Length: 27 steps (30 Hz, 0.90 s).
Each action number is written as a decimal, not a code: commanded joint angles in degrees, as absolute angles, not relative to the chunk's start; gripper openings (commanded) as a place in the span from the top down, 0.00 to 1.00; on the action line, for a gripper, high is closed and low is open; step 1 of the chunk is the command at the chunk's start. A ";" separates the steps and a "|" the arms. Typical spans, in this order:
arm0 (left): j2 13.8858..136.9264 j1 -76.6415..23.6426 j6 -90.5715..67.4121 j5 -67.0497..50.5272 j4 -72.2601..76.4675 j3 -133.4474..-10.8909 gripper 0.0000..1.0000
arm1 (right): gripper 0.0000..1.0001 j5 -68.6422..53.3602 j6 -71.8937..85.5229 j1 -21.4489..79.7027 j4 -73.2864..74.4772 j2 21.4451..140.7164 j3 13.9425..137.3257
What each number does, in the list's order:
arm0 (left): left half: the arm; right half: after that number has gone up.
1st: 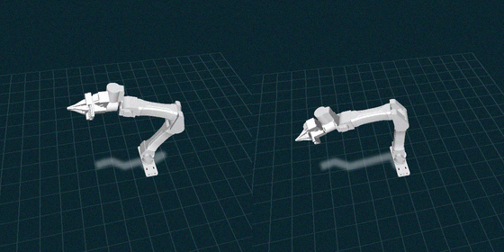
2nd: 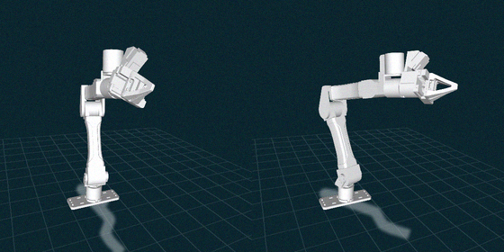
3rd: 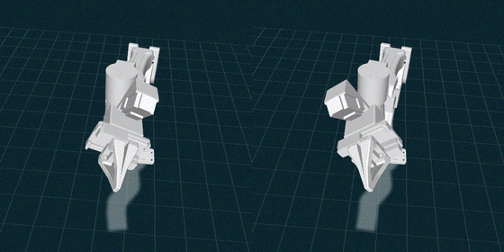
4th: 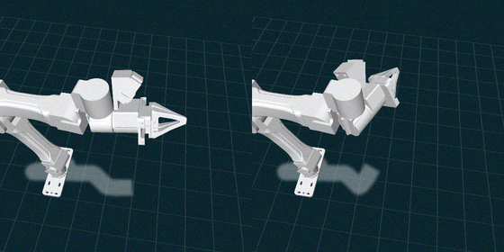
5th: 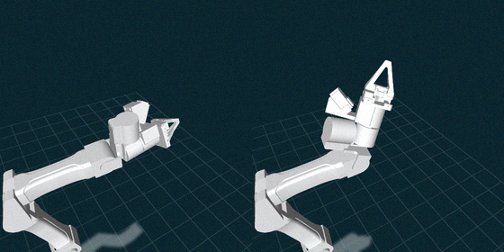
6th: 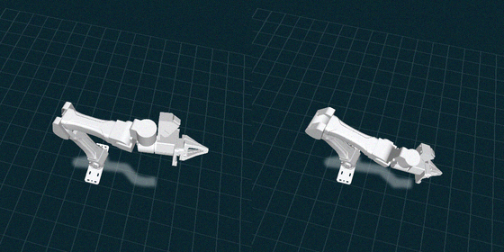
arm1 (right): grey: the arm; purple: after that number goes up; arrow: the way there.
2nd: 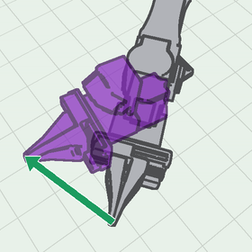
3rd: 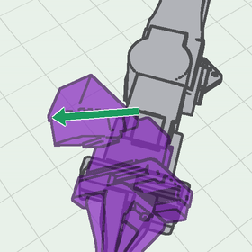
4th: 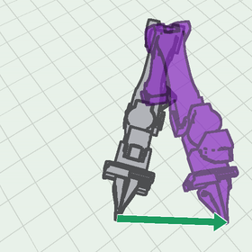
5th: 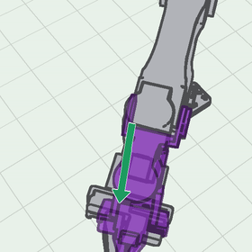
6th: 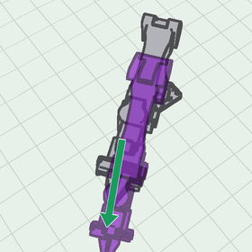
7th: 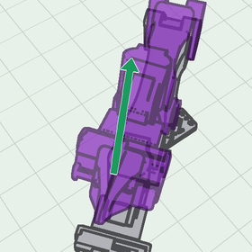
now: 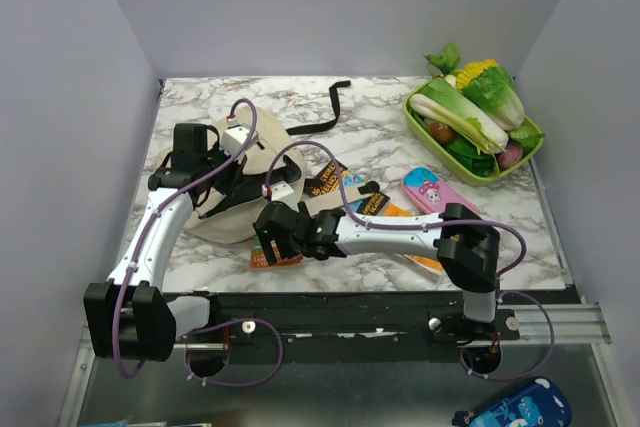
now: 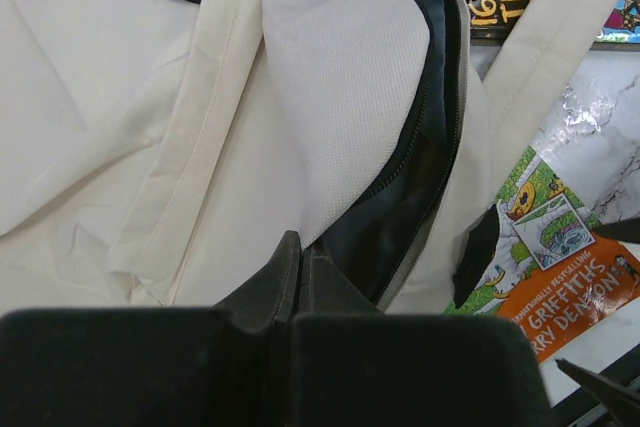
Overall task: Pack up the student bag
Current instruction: Pick up the book from the center of the board.
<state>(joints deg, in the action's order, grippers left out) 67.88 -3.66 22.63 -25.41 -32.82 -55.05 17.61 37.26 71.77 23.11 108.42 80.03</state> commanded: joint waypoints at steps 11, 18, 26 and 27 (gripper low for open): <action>67.41 -3.52 23.91 -24.96 -32.87 -55.81 1.00 | 0.08 28.04 38.49 71.10 34.54 119.89 82.72; 68.20 -3.43 23.64 -25.66 -32.87 -56.16 1.00 | 0.11 18.93 44.91 68.47 22.34 114.44 64.44; 68.12 -3.43 24.43 -25.58 -35.59 -58.88 1.00 | 0.54 13.36 46.49 67.59 16.53 116.63 61.62; 68.03 -3.43 24.61 -25.58 -35.77 -58.97 1.00 | 0.66 12.49 46.76 67.15 16.09 116.54 60.57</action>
<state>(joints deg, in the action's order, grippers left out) 68.27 -3.60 23.55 -25.39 -34.17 -56.29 16.78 47.86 67.59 7.99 109.73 66.92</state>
